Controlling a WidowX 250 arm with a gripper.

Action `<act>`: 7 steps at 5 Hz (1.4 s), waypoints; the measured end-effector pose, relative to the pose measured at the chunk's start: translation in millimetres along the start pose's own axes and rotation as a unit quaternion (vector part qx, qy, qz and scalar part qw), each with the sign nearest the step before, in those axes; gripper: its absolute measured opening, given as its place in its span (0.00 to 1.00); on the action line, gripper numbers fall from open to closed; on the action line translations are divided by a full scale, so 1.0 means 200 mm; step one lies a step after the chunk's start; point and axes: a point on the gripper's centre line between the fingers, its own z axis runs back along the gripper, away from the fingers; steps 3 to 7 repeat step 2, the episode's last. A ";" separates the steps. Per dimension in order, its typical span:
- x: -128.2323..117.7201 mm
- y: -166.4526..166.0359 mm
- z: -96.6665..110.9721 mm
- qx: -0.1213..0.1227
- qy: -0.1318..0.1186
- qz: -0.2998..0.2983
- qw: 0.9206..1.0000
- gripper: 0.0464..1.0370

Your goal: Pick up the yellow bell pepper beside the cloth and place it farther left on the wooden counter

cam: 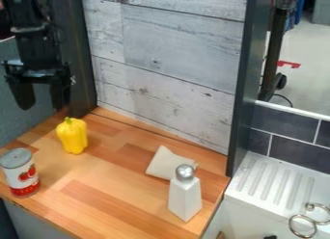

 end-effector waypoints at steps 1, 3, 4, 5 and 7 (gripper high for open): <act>-0.09 -0.17 -0.06 -0.011 0.039 -0.057 0.998 0.97; -0.13 -0.25 -0.07 -0.016 0.047 -0.084 0.995 0.97; -0.13 -0.25 -0.07 -0.016 0.047 -0.084 0.995 0.97; -0.13 -0.25 -0.07 -0.016 0.047 -0.084 0.995 0.97; -0.13 -0.25 -0.07 -0.016 0.047 -0.084 0.995 0.97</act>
